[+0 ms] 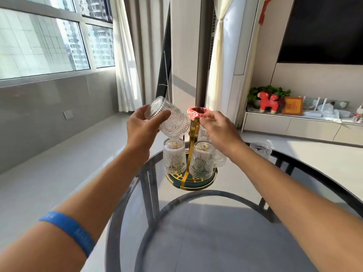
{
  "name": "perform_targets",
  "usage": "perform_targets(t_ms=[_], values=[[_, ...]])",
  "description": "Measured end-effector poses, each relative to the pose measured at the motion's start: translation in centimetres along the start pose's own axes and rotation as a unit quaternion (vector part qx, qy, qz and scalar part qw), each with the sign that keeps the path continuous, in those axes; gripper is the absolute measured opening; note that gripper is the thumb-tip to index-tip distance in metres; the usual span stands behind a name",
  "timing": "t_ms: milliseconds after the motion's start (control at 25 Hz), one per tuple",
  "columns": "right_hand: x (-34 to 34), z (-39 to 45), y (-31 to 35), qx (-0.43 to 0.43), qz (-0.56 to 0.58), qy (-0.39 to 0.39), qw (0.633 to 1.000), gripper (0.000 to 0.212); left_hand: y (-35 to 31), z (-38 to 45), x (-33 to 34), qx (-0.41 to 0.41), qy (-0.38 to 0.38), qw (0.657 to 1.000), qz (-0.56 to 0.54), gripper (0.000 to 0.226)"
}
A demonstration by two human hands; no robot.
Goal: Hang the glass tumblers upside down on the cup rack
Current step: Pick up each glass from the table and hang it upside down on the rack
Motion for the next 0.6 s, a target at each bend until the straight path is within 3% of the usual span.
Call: perform_targets(t_ms=[80, 160, 280, 480, 600], values=[[1.5, 2.6, 0.3, -0.042, -0.173, -0.003, 0.984, 0.045, 0.4, 2.6, -0.4, 0.017, -0.005, 0.997, 0.081, 0.08], [3.6, 4.2, -0.5, -0.05, -0.276, 0.034, 0.959, 0.049, 1.3, 4.2, 0.1, 0.035, -0.006, 0.99, 0.134, 0.08], [5.1, 5.3, -1.6, -0.045, -0.298, 0.063, 0.951, 0.053, 2.5, 5.8, 0.6, 0.061, -0.028, 0.979, 0.193, 0.079], [4.4, 5.8, -1.1, -0.094, -0.314, 0.041, 0.944, 0.046, 3.9, 6.9, 1.7, 0.101, -0.01, 0.933, 0.344, 0.076], [4.1, 6.0, -0.7, -0.087, -0.318, 0.049, 0.943, 0.051, 5.0, 7.7, 2.0, 0.07, -0.008, 0.919, 0.388, 0.08]])
Point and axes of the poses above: each hand's wrist, its own z-axis towards the middle knuckle, its own x-axis out of the palm, y = z × x, the point moved 7 cm from there along z, towards the middle knuckle, and after that the axes turned 4 degrees about x, right-handed, at the moved point
